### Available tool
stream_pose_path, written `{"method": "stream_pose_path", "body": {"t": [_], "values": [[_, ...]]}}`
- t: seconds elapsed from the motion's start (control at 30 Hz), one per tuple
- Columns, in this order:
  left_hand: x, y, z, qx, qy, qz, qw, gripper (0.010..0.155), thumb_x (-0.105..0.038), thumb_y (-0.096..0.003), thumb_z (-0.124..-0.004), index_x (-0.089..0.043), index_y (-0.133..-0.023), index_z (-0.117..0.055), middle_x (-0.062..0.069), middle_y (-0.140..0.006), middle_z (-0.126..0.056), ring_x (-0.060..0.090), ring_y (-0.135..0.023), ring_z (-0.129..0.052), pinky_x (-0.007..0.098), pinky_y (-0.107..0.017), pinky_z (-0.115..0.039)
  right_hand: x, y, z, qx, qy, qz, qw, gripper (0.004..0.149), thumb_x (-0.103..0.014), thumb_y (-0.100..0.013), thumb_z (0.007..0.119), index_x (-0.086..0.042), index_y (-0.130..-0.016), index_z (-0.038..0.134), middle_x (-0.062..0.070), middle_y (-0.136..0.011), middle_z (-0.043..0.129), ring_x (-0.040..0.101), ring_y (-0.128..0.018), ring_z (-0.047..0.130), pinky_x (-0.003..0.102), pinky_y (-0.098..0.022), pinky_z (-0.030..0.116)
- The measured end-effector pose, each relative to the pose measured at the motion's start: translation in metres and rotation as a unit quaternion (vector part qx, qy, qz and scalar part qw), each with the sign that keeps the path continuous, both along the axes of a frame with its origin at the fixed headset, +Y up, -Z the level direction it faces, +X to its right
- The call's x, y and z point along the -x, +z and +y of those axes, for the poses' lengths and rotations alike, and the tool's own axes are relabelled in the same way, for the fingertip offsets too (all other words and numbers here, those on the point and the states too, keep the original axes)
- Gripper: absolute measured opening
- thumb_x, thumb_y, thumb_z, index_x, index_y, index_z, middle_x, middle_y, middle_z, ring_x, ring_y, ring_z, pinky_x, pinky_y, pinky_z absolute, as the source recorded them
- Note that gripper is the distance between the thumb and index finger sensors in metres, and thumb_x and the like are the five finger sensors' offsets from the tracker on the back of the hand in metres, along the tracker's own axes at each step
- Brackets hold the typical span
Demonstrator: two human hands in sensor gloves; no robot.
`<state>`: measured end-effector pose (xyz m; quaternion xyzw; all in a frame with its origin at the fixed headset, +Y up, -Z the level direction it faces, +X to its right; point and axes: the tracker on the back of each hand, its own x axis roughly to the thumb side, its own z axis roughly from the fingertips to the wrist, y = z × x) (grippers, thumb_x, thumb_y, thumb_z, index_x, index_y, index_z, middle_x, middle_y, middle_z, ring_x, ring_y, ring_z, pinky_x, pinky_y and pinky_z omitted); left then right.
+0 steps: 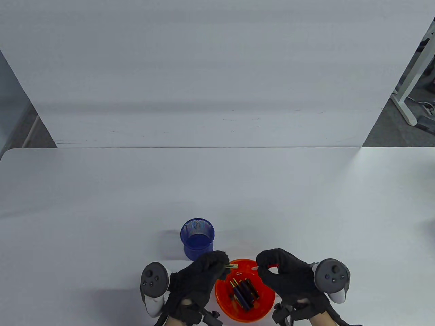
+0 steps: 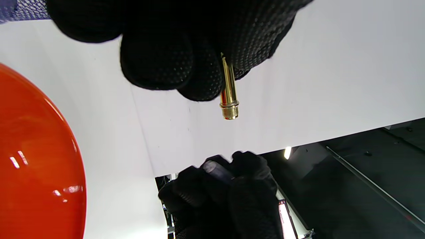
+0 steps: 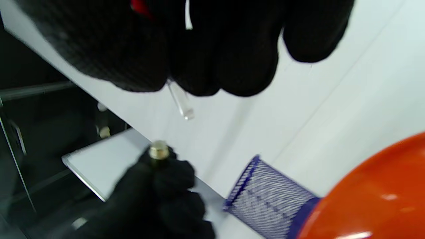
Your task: Assemble fountain pens from components
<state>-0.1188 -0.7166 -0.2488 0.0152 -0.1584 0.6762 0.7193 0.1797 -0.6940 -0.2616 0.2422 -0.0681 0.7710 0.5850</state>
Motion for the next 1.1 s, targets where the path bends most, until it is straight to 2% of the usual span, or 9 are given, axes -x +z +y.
{"method": "stream_pose_path", "body": {"t": [0.2,1.1], "values": [[-0.002,0.001,0.0,0.002,0.02,-0.006,1.0,0.039,-0.02,-0.0574,-0.081,-0.01,-0.095,-0.082,0.022,-0.082,-0.095,0.042,-0.061,-0.098,0.065,-0.052,-0.073,0.001,-0.001,-0.003,0.023,-0.068,0.028,0.997,0.036,-0.034,-0.049,0.093,-0.022,-0.083,0.089,0.008,-0.076,0.103,0.035,-0.063,0.098,0.062,-0.059,0.073],[-0.01,0.004,0.001,-0.003,0.045,-0.025,0.999,0.039,-0.02,-0.0558,-0.085,-0.01,-0.093,-0.086,0.02,-0.081,-0.1,0.04,-0.062,-0.104,0.063,-0.05,-0.076,0.013,0.002,-0.007,0.051,-0.091,0.056,0.993,0.041,-0.033,-0.051,0.09,-0.014,-0.088,0.086,0.012,-0.078,0.102,0.037,-0.062,0.096,0.063,-0.059,0.071]]}}
